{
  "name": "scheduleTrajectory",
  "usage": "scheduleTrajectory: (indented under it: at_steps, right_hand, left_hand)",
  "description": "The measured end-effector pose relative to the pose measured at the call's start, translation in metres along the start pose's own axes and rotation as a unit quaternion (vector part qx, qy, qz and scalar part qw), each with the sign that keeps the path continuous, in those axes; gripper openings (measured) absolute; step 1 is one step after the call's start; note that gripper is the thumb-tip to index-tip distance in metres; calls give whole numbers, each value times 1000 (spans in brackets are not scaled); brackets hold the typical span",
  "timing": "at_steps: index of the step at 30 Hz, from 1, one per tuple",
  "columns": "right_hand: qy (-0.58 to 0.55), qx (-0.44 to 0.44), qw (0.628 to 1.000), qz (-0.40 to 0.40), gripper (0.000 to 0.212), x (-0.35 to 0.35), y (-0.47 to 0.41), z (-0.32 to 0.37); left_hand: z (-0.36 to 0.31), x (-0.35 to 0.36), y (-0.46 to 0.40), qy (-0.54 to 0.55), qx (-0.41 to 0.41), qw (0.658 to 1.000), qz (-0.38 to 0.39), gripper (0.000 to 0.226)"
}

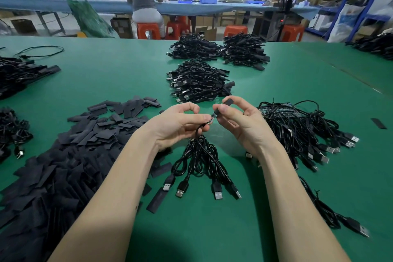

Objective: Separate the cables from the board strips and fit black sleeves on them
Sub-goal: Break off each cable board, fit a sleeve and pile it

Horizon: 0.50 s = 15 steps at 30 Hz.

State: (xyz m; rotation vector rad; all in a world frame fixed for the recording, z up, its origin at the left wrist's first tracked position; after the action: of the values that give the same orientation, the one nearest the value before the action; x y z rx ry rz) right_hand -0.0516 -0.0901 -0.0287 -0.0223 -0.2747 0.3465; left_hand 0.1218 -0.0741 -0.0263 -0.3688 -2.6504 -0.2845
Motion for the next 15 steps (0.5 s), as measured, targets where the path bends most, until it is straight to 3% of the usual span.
scheduleTrajectory:
  at_steps: [10, 15]
  right_hand:
    - [11, -2, 998, 60, 19, 2, 3, 0]
    - [-19, -14, 1000, 15, 21, -2, 0, 1]
  left_hand:
    - [-1, 3, 2, -15, 1, 1000, 9, 33]
    - [1, 9, -1, -22, 51, 998, 24, 31]
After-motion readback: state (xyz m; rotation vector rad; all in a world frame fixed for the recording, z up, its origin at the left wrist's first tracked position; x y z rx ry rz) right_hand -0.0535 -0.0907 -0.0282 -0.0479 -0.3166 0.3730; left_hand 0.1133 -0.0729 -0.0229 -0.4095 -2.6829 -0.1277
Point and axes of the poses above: each hand's wrist, its own y-axis away from the middle knuckle, its own x-axis out of the palm, z = x × y, the point moved 3 cm from there along -y, towards the middle knuckle, and after that the axes turned 11 degrees about y, right-handed, at the moved point
